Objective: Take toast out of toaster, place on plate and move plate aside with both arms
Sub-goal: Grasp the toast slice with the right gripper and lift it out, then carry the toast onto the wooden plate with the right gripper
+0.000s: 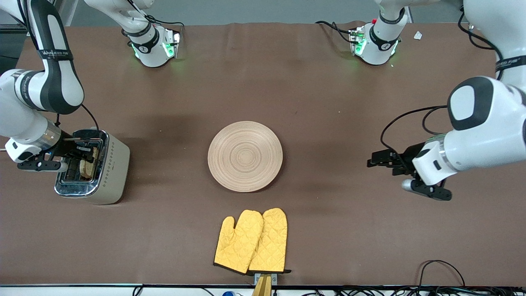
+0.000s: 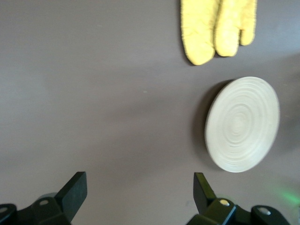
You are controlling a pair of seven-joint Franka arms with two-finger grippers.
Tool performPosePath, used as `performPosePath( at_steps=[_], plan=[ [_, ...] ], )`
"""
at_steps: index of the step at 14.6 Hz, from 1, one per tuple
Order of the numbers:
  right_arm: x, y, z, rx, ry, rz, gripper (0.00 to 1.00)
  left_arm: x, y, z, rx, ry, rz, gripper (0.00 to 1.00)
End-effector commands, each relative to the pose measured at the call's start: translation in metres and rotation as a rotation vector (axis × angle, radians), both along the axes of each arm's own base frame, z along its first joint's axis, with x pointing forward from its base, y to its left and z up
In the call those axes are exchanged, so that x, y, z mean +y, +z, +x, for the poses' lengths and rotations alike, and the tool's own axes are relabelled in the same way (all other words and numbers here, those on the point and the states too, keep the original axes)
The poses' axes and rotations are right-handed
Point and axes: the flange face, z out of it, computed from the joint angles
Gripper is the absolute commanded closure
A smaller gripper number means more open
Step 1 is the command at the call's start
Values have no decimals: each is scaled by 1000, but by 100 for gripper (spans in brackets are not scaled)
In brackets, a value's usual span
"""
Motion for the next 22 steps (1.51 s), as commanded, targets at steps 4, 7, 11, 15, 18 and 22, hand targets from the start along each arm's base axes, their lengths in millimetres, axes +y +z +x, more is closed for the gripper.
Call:
performPosePath(
  at_steps=[4,7,11,15,18,22],
  plan=[
    [7,147,25,66,77,40,100,-34,-52,8,31,-104,-215,0],
    [12,150,29,52,79,42,100,-35,-77,12,32,-140,-341,0],
    [83,115,41,79,-23,189,100,-35,-102,16,38,-138,-448,0],
    [158,33,11,176,-162,524,100,-42,-123,12,50,-55,-504,0],
    [253,15,1,223,-266,619,100,-46,-147,0,94,16,-549,0],
    [364,-29,-17,162,-309,672,100,-68,-174,-15,85,47,-601,7]
  ],
)
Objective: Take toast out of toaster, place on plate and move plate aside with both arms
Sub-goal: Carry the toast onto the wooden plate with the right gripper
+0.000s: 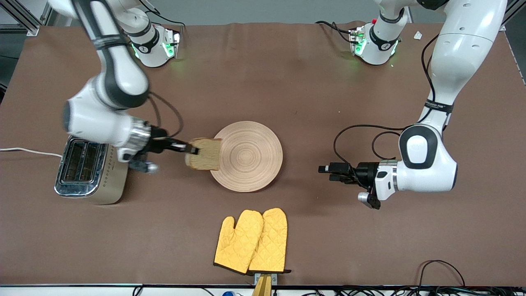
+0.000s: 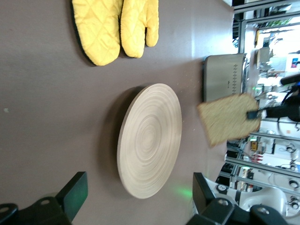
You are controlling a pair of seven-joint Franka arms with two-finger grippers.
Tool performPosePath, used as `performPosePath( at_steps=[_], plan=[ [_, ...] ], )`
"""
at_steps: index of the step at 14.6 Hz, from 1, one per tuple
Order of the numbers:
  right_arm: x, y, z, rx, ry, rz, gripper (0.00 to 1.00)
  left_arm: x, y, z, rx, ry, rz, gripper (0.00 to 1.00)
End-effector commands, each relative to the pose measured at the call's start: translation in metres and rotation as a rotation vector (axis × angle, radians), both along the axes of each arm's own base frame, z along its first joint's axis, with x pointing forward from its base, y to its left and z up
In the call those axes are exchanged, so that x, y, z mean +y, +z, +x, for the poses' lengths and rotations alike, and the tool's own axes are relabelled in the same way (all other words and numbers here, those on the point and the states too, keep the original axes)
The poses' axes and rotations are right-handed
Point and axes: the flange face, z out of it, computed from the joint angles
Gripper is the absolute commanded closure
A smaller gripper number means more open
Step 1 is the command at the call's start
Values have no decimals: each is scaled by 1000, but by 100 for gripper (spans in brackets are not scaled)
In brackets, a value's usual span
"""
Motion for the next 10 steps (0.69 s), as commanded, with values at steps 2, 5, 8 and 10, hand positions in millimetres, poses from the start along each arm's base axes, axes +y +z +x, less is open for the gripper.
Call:
performPosePath(
  at_steps=[2,5,8,10],
  plan=[
    [62,-50,-16,-32,-82,6,100,-21,-27,-19,-20,45,-46,9],
    [53,-103,-11,-91,-21,-43,100,-42,-49,-31,-4,43,-69,15],
    [-5,-151,-27,-95,75,-102,100,-59,-68,-40,-6,54,-33,18],
    [-24,-163,-38,-63,65,-116,47,-63,-83,-44,1,48,-27,23]
  ],
)
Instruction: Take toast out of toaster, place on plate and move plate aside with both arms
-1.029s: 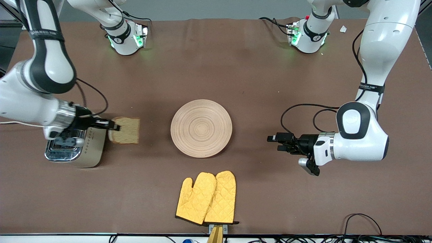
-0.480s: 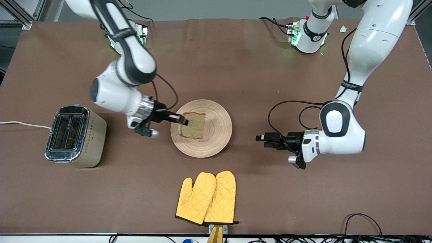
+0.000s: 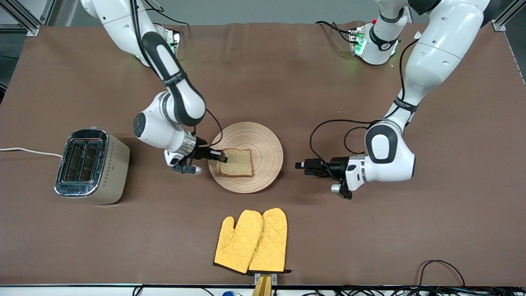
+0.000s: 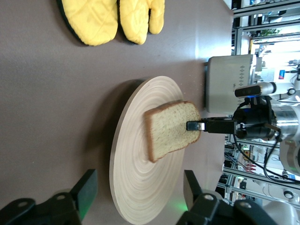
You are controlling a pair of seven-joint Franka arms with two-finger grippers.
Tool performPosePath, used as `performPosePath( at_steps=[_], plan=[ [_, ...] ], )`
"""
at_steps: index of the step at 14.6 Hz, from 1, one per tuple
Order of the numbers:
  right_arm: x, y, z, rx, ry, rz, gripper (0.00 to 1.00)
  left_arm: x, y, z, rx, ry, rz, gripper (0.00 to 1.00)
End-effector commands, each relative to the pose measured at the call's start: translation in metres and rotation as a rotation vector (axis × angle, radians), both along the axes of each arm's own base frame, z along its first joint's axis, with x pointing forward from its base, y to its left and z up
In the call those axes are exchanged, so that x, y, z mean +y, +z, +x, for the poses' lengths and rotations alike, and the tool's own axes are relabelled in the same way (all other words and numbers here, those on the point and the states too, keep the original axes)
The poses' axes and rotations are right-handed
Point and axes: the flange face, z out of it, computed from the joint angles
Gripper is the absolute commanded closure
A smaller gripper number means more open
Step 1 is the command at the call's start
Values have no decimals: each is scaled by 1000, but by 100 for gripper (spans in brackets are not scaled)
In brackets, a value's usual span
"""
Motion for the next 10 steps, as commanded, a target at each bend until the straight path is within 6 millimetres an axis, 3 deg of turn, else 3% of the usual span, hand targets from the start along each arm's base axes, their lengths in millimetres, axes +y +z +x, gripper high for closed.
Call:
performPosePath(
  at_steps=[1,6,8,10],
  plan=[
    [-32,-4,-11,30,-21,16,0,-12,-21,-10,-15,-14,-9,29],
    [-43,18,-16,68,-40,59,0,-23,-55,-23,-10,-26,-57,31],
    [-49,29,-13,67,-44,72,0,-26,-59,-25,0,-23,-61,33],
    [-70,51,2,92,-44,49,0,-37,-64,-30,7,-36,-62,36]
  ],
)
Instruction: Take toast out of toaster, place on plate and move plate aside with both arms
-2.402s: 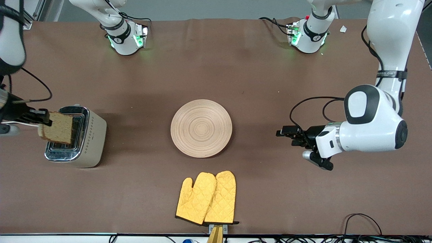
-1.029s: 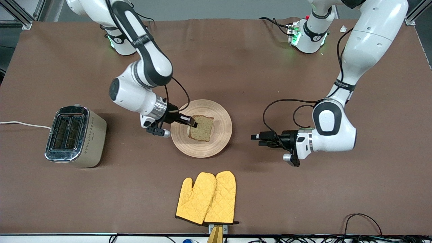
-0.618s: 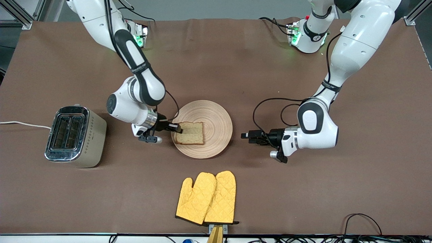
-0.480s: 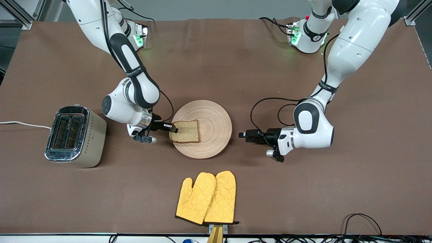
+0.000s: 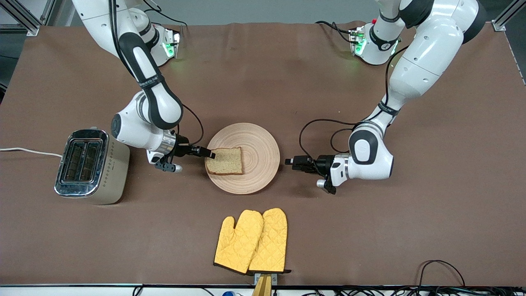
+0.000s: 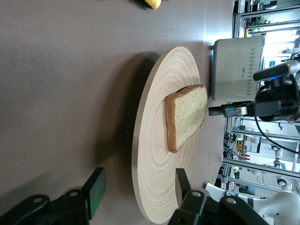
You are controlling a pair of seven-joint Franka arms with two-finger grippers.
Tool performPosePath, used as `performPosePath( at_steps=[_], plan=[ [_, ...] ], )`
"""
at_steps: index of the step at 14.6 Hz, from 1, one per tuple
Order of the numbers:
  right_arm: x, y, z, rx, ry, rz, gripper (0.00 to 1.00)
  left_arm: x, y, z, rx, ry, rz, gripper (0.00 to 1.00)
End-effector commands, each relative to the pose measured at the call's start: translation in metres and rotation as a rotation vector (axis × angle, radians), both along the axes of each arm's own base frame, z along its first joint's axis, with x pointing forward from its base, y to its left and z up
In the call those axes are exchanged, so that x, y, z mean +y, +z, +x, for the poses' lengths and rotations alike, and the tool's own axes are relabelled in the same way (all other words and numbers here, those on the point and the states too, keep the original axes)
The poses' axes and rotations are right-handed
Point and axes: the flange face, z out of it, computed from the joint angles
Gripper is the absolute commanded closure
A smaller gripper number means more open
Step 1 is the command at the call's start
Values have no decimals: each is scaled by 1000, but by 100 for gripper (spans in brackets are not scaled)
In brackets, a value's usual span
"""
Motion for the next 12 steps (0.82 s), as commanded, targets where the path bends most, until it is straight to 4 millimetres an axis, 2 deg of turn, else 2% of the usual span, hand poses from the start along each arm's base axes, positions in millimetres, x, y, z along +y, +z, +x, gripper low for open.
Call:
performPosePath(
  at_steps=[1,2,4,6,7,10,12],
  plan=[
    [-31,52,18,46,-5,-58,0,-15,-4,-5,-7,16,-8,36],
    [-37,79,30,75,6,-137,0,-16,-6,-5,-9,23,-3,37],
    [-35,148,47,107,52,-326,0,-24,-10,-11,-9,7,1,40],
    [-28,198,45,37,124,-519,0,-24,-21,-13,6,8,2,42],
    [-33,222,42,-13,130,-589,0,-27,-21,-15,7,4,2,43],
    [-64,271,41,-84,111,-630,0,-32,-22,-18,9,-4,1,48],
    [-110,307,46,-94,143,-650,0,-36,-27,-22,18,-12,3,53]
  ],
)
